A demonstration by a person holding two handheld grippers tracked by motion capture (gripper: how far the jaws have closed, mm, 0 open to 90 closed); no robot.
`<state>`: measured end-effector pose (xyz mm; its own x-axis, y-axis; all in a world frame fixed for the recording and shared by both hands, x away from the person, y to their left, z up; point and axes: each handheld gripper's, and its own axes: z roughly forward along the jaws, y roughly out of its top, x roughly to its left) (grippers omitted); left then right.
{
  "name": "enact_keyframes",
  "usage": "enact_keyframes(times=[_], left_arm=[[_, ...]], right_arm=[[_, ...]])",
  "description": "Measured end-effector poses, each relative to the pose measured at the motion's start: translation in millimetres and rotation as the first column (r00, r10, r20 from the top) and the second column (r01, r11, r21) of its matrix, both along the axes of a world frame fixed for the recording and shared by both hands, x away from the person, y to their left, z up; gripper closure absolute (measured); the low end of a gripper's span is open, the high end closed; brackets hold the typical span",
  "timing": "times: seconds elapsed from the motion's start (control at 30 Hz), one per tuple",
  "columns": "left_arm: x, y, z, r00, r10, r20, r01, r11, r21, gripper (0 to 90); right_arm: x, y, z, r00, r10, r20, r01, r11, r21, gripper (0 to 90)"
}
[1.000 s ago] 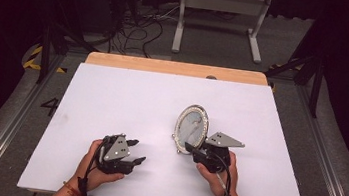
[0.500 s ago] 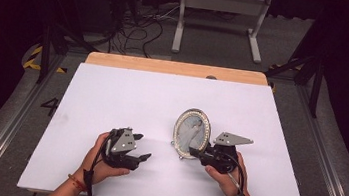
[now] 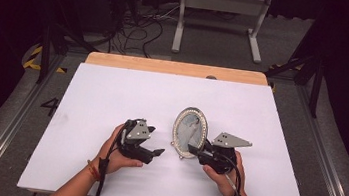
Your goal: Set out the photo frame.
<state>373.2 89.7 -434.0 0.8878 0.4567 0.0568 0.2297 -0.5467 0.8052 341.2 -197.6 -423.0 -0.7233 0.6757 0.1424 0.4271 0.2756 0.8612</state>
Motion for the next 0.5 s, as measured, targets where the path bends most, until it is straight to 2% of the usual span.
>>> enact_keyframes(times=[0.13, 0.2, 0.27, 0.43, 0.47, 0.5], left_arm=[[4.9, -5.9, -0.9, 0.9999, -0.009, -0.015, 0.008, 0.9998, -0.017, 21.6], [5.8, -9.0, -0.7, 0.9997, -0.015, -0.017, 0.014, 0.9996, -0.024, 21.5], [6.7, -14.1, 0.1, 0.9996, -0.025, -0.015, 0.024, 0.9994, -0.026, 21.6], [11.5, -22.0, 1.0, 0.9995, -0.031, -0.011, 0.030, 0.9988, -0.038, 20.9], [14.3, -24.0, 0.9, 0.9990, -0.037, -0.025, 0.036, 0.9985, -0.042, 20.9], [18.6, -26.3, 1.0, 0.9989, -0.037, -0.030, 0.035, 0.9979, -0.055, 20.1]], right_arm=[[2.2, -2.0, -0.8, 0.9996, 0.025, -0.010, -0.025, 1.000, 0.018, 76.4], [4.7, -4.0, -1.2, 0.9980, 0.060, -0.018, -0.060, 0.998, 0.035, 77.3], [5.5, -3.0, -0.1, 0.9969, 0.077, -0.016, -0.077, 0.997, 0.030, 77.3], [8.8, -4.3, 0.1, 0.9949, 0.095, -0.034, -0.093, 0.995, 0.044, 77.5], [10.0, -5.6, 0.0, 0.9938, 0.102, -0.043, -0.100, 0.994, 0.046, 77.1], [8.1, -6.0, 0.2, 0.9950, 0.092, -0.039, -0.091, 0.995, 0.030, 71.6]])
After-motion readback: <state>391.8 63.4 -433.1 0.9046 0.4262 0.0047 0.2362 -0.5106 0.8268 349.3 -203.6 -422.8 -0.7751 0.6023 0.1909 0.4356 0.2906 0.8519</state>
